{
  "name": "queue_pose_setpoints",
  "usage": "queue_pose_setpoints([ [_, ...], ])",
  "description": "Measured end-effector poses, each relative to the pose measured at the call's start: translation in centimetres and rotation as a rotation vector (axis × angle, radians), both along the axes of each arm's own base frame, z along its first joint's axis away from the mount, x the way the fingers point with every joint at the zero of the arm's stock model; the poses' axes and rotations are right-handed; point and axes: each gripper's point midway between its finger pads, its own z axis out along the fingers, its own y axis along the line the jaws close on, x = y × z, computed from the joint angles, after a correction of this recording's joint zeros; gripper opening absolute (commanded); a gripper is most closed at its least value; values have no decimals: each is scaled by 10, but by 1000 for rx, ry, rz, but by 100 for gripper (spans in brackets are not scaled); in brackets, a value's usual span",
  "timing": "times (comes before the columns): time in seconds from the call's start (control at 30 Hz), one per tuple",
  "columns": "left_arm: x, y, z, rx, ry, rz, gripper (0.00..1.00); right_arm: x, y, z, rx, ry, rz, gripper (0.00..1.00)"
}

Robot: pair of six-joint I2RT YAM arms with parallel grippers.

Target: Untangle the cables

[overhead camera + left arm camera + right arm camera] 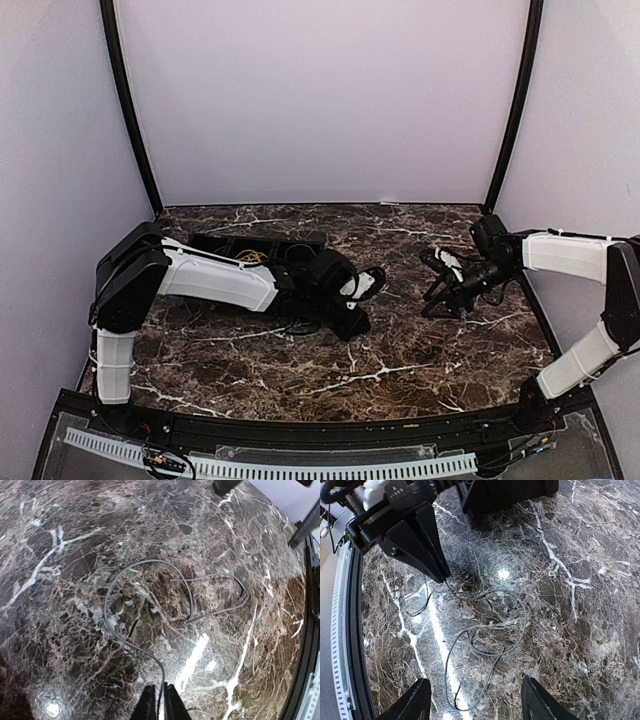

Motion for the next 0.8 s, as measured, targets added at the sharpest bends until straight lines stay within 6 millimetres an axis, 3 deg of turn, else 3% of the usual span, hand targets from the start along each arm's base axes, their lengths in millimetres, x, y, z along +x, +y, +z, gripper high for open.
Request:
queue_pose_setpoints([
  [0.2,12,3,24,28,-72,21,0,1,-2,-2,-13,-2,-7,64],
  [0.33,21,18,60,49,-164,58,0,1,-2,-2,-18,-2,-9,63],
  [0.6,42,53,212,-80,-429,172,0,2,-3,-7,-29,11,-14,64],
  [0.7,50,72,253,-112,-488,222,0,2,-3,-8,-31,13,-14,64],
  [0.8,66,93,275,-106,-515,286,0,2,-3,-8,-31,13,-14,63],
])
